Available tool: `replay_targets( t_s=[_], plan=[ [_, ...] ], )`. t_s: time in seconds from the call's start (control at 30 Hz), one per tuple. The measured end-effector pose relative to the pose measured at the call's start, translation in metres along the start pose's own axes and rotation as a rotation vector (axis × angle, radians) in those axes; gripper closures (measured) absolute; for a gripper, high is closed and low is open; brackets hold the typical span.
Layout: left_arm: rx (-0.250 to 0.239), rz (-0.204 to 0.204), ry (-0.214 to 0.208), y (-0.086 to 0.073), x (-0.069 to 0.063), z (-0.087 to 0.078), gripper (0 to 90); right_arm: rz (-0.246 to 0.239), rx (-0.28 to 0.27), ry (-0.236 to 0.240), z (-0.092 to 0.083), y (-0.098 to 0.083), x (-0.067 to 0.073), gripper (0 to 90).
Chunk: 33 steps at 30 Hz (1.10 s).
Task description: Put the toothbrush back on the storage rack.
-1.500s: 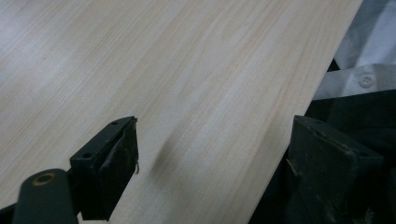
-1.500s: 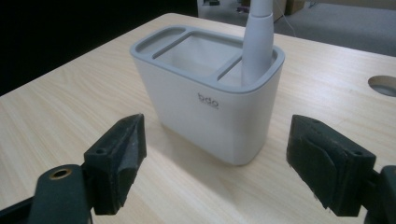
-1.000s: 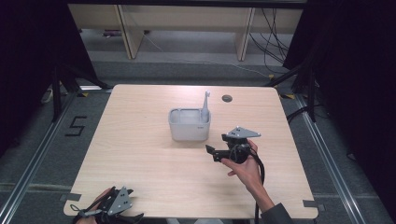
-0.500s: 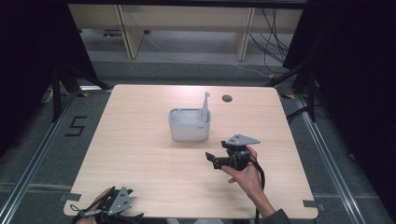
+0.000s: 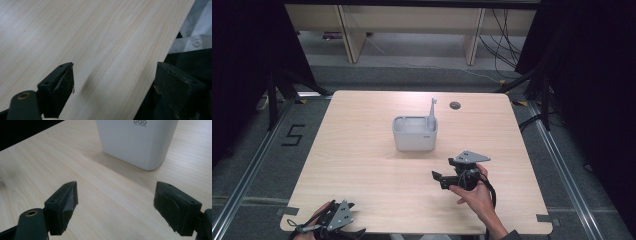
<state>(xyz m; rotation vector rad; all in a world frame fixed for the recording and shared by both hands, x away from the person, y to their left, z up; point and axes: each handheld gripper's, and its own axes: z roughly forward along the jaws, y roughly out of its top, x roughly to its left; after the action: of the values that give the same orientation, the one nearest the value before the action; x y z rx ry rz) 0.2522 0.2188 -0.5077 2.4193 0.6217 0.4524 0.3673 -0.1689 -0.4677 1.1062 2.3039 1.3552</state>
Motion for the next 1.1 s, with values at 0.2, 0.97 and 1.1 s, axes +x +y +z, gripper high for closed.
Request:
replay_targets(
  t_s=[0.2,0.97,1.1],
  plan=[
    [-0.001,0.011,0.001,0.000,0.001,0.000,15.8,-0.012,0.010,0.003,-0.002,-0.006,0.003,19.4],
    [-0.001,0.011,0.010,0.000,0.002,-0.001,15.8,0.002,0.058,0.017,-0.016,-0.028,0.012,17.3],
    [-0.018,0.018,0.002,0.001,0.002,-0.001,15.8,0.022,0.063,0.027,-0.020,-0.031,0.015,17.3]
  ],
)
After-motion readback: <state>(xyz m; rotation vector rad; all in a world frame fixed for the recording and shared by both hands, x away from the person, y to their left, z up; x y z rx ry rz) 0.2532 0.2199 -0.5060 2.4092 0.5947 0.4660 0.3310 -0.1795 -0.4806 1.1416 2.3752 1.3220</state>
